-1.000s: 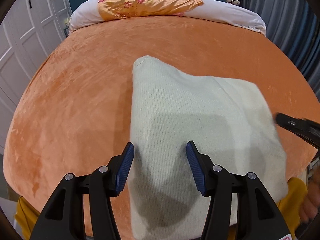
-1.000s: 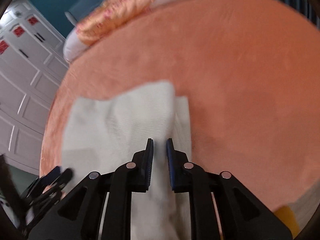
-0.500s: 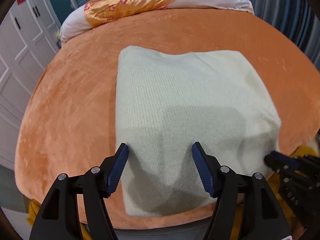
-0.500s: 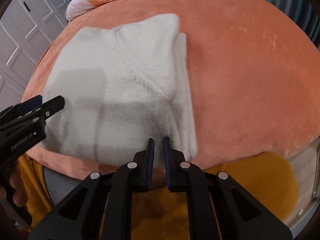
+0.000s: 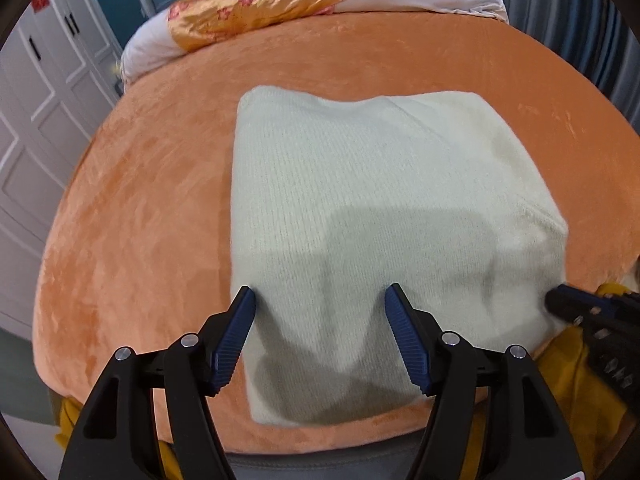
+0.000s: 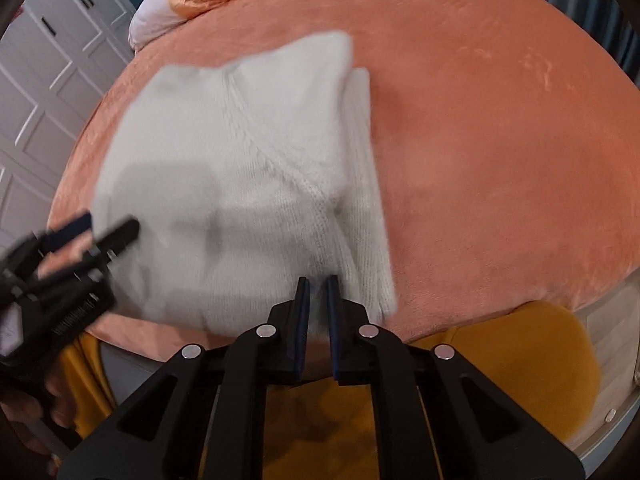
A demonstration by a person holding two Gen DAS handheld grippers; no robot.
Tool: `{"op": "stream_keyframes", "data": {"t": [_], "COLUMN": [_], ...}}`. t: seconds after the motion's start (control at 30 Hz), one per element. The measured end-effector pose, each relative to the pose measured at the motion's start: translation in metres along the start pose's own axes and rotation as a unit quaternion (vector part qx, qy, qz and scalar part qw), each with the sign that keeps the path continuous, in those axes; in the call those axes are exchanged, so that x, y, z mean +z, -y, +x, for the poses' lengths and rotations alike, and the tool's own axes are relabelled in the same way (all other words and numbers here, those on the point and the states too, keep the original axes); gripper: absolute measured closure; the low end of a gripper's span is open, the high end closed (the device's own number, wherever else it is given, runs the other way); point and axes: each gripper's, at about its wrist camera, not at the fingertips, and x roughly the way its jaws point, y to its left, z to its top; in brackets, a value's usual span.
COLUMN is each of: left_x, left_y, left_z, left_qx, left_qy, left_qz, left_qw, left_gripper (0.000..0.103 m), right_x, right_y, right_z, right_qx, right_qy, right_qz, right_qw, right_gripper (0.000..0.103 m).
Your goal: Fold small clothes
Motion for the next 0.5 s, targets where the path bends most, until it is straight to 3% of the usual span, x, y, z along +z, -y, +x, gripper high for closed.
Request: {"op": "stream_keyframes", "data": {"t": [0.03,0.23,0.4,0.5], "left_x": [0.000,-0.003,-0.004,-0.005], "left_y": [-0.002,0.002,0.005,0.006], "left_z": [0.000,0.002,0.003,0.003], "left_qx": [-0.005,0.001,0.004,0.009], "left_qy": [-0.003,-0.006,-0.008,-0.009], "left_qz": [-0.006,-0.007,-0.004,-0.002], "left_qw": [1.0000,1.0000,0.9999,0.9999], "left_gripper": [0.038,0.038,0.037,0.037], "right_x": [0.003,0.028,0.039,0.051], "right_y": [0.000,-0.001,0.004,0.002], "right_z": [-0.011,-0.039,0.021,0.022], "right_qx": [0.013,0.040,0.002,0.005], "right_qy": [0.010,0.062,0.023,0.020], "right_qz": [0.006,0.017,0.005,0.002], "right_qw": [1.000,0.997,1.000,1.000], "right_gripper": [0.091,0.091,0.096,0.096]}}
